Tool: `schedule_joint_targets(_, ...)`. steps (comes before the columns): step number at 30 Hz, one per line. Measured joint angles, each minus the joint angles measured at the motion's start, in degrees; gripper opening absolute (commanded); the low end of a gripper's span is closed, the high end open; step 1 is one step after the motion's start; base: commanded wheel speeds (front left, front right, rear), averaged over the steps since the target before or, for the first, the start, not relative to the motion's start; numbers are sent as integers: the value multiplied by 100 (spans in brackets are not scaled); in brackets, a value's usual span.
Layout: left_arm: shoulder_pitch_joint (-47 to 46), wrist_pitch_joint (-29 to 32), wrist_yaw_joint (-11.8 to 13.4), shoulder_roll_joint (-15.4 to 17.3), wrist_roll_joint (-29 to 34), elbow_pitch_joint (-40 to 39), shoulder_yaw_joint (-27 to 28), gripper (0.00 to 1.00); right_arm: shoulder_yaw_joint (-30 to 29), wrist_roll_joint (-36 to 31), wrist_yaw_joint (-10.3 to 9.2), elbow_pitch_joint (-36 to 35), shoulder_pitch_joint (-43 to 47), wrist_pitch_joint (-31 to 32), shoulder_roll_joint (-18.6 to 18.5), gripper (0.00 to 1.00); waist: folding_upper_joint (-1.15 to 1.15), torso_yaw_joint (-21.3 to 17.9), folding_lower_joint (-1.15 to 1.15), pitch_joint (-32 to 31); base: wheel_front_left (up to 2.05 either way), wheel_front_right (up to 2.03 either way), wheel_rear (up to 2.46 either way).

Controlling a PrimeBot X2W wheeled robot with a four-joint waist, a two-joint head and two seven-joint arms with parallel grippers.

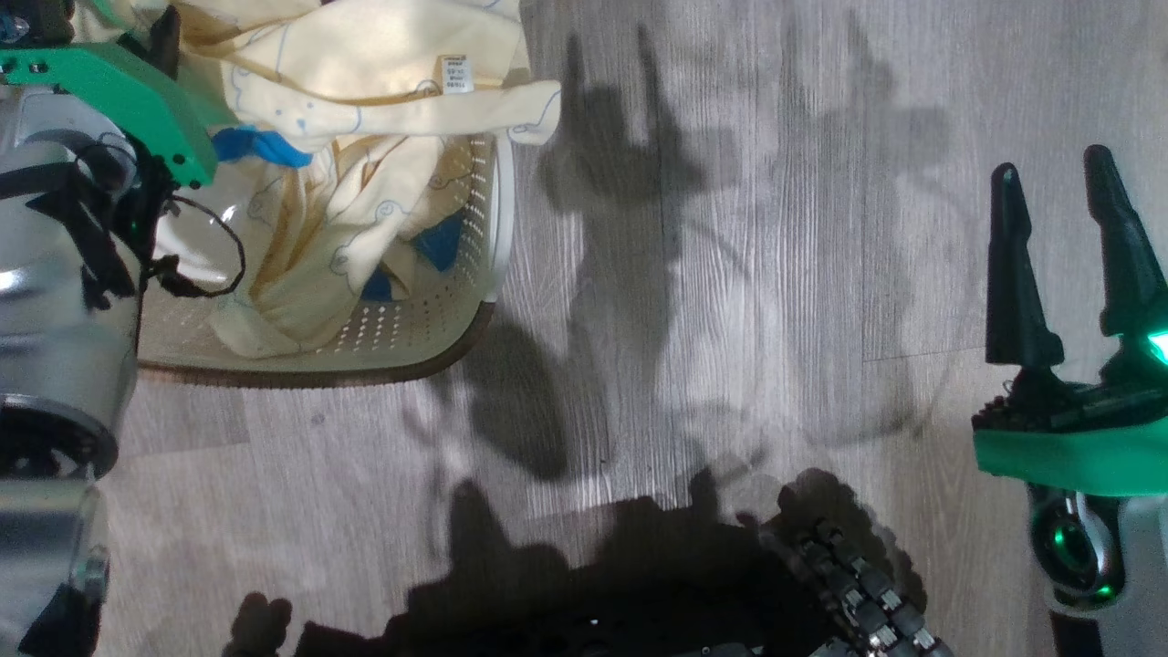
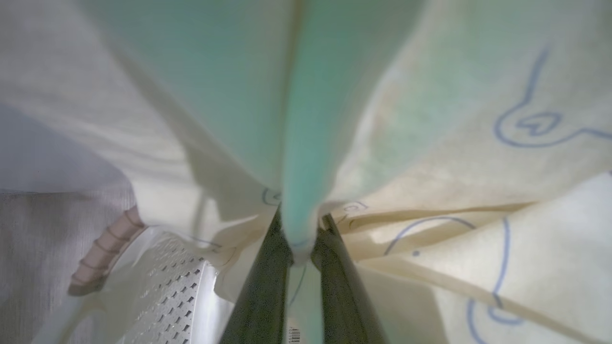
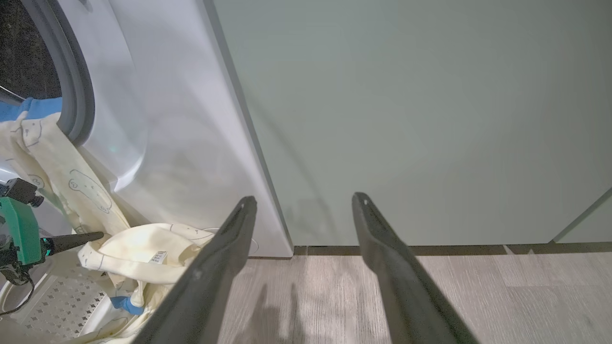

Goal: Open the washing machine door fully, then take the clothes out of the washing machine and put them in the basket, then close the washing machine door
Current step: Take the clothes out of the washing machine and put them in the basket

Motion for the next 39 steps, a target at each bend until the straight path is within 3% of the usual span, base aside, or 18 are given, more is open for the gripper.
schedule_joint_targets(8, 16, -481, -30, -156, -5, 89, -38, 0, -60, -4, 0, 19, -1, 0, 2, 100, 0, 166, 0, -65, 0, 0, 0)
schedule_joint_targets(13, 385, -690, -40, -350, -98, -402, -19, 0, -178, -85, 0, 18, 4, 0, 2, 100, 0, 368, 0, -175, 0, 0, 0)
schedule_joint_targets(26, 3282, -698, 319, -854, -91, -4364, 470, 0, -439, -332, 0, -12, 48, 0, -30, 100, 0, 965, 0, -523, 0, 0, 0)
schedule_joint_targets(39, 4526, -727, 497, -1233, 486, -7587, 632, 0, -505, -365, 0, -7, 143, 0, -94, 100, 0, 1288, -1, -772, 0, 0, 0)
